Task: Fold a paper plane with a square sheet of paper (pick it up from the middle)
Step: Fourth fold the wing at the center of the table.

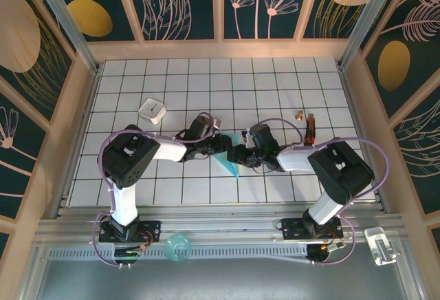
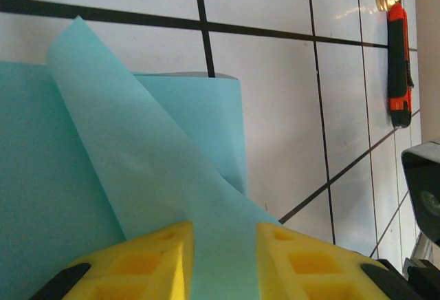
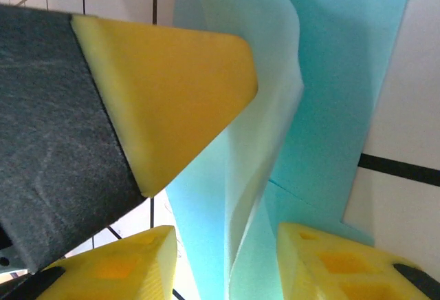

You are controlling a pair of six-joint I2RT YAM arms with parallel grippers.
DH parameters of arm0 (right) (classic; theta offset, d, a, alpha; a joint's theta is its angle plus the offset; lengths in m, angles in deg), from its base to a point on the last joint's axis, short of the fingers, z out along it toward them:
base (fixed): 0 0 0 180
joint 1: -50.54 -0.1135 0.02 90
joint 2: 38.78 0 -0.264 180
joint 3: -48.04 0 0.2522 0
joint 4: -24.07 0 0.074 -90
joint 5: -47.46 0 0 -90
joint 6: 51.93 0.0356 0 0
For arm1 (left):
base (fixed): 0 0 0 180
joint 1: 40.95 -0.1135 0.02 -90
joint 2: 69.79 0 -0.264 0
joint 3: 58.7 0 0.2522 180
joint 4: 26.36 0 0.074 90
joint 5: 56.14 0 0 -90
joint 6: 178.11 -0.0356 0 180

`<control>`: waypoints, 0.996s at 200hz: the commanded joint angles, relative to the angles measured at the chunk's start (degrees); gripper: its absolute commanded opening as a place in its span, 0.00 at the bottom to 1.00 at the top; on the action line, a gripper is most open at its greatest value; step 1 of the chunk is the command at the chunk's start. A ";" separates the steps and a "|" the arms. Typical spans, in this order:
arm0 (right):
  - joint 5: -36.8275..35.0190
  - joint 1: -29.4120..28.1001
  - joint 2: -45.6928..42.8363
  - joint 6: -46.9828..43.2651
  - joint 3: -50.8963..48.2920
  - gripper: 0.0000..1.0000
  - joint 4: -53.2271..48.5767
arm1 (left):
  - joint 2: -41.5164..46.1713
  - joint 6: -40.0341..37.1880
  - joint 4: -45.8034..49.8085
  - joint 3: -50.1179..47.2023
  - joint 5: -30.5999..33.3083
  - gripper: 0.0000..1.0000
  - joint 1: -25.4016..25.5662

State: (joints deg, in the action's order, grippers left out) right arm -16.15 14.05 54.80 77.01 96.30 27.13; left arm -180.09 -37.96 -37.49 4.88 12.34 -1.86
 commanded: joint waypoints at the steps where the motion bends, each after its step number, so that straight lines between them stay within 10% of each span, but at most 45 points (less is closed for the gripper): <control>1: -1.20 -1.82 4.55 -3.38 2.05 0.43 -0.49 | -2.40 -1.55 6.56 -1.75 3.24 0.31 -0.38; 199: -5.22 1.16 -6.57 -6.75 -0.19 0.44 -8.04 | -2.72 -1.70 6.43 -1.83 3.50 0.31 -0.38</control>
State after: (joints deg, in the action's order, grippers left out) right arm -19.19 14.99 49.32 69.93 97.33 20.22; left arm -180.09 -38.22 -37.64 4.88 13.33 -1.99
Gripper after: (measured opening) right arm 0.441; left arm 0.309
